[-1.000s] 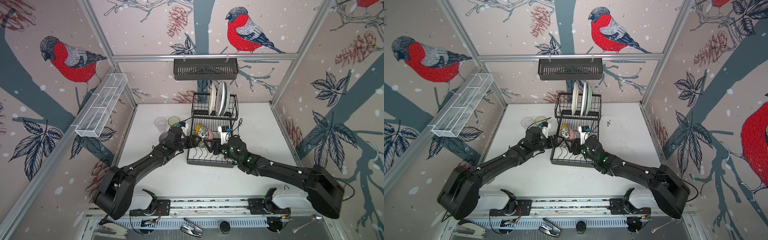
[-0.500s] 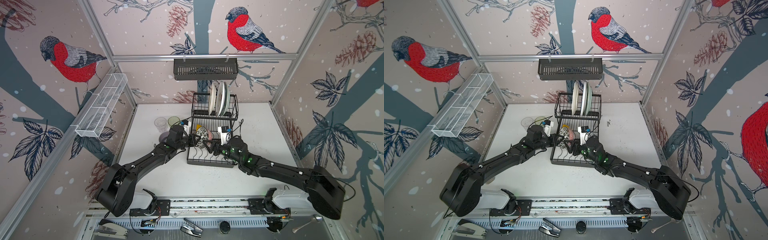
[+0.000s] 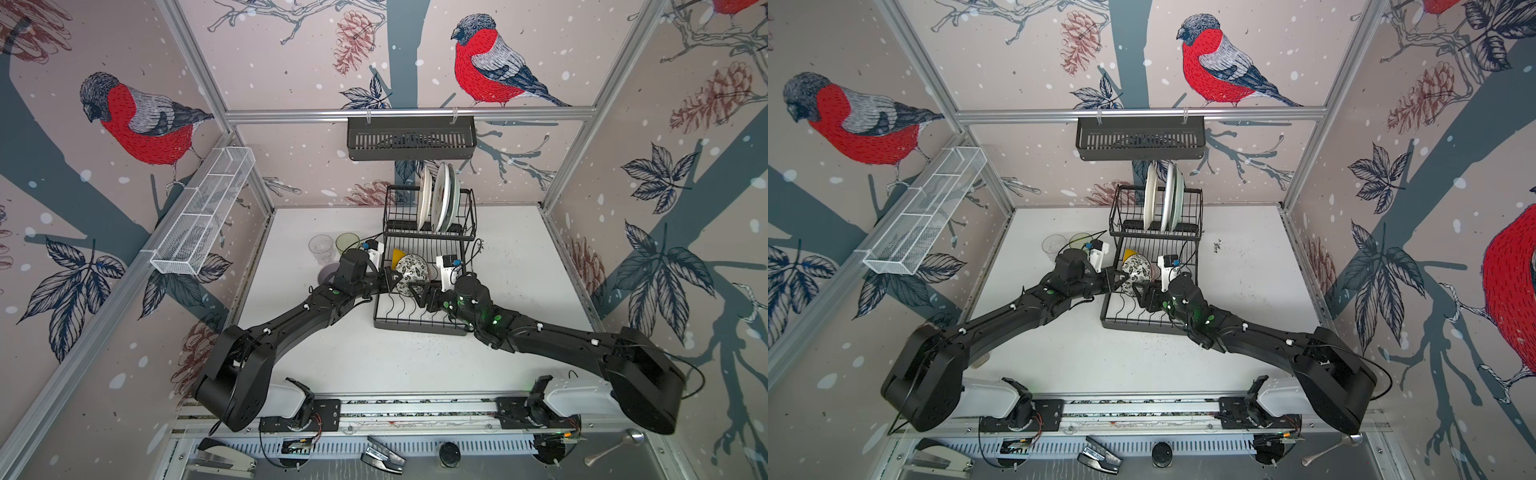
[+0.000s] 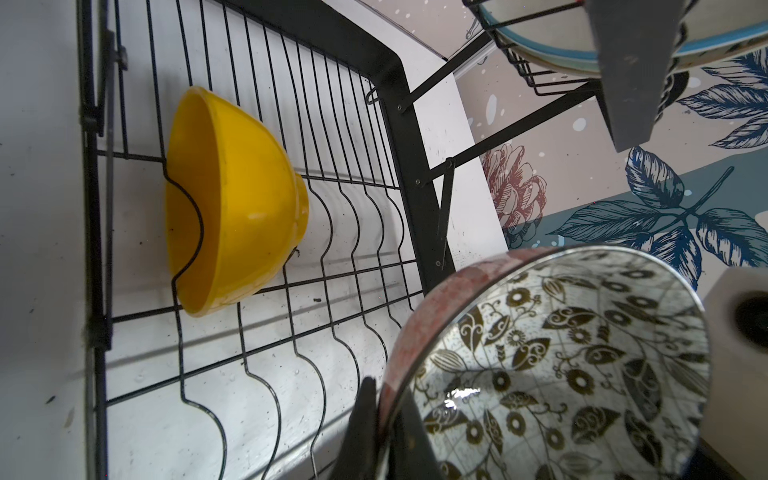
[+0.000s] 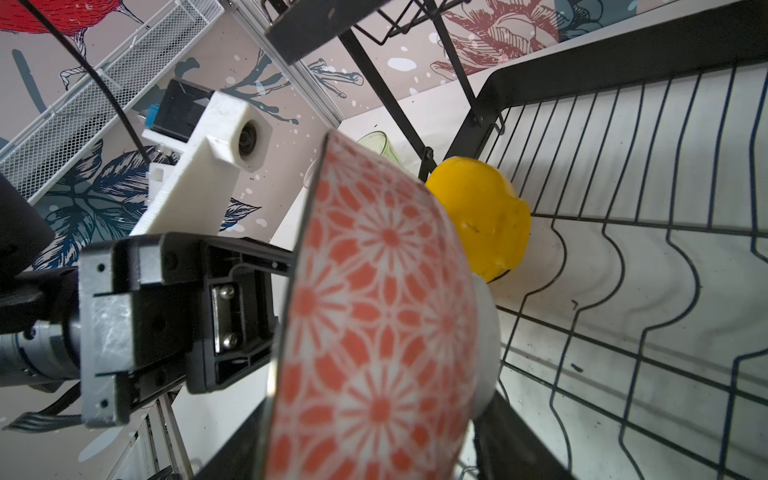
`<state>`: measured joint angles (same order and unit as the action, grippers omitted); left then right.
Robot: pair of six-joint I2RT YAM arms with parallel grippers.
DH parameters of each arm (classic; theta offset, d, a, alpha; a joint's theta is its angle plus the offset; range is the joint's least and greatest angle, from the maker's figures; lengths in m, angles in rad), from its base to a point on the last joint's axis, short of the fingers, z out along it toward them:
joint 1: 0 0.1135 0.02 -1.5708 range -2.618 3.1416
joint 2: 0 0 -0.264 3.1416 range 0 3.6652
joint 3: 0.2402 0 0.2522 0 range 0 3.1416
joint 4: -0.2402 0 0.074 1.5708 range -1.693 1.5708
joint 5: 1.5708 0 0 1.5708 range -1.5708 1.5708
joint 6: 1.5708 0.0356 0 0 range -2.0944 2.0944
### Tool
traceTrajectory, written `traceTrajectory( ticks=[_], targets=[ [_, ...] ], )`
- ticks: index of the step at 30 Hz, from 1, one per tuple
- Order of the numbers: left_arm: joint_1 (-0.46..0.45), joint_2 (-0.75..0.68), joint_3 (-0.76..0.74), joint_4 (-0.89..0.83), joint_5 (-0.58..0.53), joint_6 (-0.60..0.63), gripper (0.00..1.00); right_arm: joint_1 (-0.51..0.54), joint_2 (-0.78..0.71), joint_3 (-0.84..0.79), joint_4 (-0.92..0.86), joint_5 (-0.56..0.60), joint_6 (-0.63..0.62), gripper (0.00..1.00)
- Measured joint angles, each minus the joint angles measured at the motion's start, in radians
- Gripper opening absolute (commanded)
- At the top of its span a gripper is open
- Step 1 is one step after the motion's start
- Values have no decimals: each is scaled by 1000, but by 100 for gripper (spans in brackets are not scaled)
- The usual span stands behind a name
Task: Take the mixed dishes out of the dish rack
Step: 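Close the left gripper on the patterned bowl rim beside the right gripper, then open the right gripper and pull back while the left gripper carries the bowl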
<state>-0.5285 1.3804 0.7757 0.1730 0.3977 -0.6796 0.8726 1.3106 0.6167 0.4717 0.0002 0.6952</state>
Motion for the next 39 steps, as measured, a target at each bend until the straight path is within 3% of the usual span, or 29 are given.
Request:
traceTrajectory(
  ticks=[8, 20, 39],
  targets=[
    [0, -1, 11, -27, -20, 4, 0, 3, 0, 4, 3, -16, -18, 90],
    [21, -57, 23, -209, -183, 46, 0, 28, -18, 11, 8, 58, -55, 98],
    [358, -170, 56, -533, -373, 135, 0, 32, -89, -34, -4, 130, -77, 98]
  ],
)
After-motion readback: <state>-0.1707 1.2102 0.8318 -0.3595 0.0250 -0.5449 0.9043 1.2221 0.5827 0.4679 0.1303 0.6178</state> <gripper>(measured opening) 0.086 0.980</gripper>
